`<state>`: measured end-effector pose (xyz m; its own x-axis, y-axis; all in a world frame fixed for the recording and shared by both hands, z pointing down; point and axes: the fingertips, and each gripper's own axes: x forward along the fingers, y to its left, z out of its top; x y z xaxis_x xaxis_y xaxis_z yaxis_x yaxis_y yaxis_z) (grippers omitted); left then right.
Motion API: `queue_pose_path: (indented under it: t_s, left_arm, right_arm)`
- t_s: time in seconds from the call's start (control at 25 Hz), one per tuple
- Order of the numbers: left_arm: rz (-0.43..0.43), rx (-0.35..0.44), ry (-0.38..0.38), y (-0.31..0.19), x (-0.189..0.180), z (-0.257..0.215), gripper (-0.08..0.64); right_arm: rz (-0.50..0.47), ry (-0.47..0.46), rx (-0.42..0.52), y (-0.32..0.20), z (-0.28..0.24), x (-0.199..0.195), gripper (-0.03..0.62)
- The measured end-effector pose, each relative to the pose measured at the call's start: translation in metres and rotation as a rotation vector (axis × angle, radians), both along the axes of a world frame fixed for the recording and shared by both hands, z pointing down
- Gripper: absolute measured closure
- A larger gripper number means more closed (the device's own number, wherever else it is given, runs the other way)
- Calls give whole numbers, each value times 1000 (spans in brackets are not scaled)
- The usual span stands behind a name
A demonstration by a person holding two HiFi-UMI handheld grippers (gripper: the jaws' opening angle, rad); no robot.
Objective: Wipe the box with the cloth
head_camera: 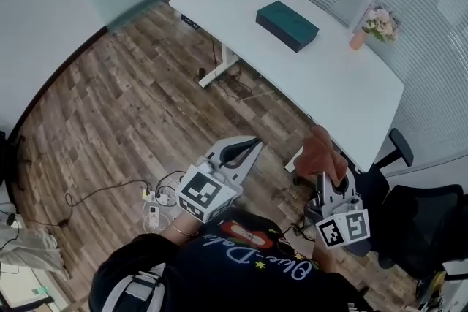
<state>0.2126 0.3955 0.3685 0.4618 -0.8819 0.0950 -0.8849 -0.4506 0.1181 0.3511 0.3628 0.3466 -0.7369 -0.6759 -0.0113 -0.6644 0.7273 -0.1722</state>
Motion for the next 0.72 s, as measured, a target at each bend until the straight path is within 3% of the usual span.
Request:
queue_pose_path:
  t_s: [0.44,0.72]
  left_arm:
    - [-98,5,22,-29,-97,4,557]
    - [-174,-37,40,-40,-136,19,557]
  right_arm:
    - [-57,-7,1,-47,-6,-90,566]
    - [-63,23,-55,-82,17,-110,566]
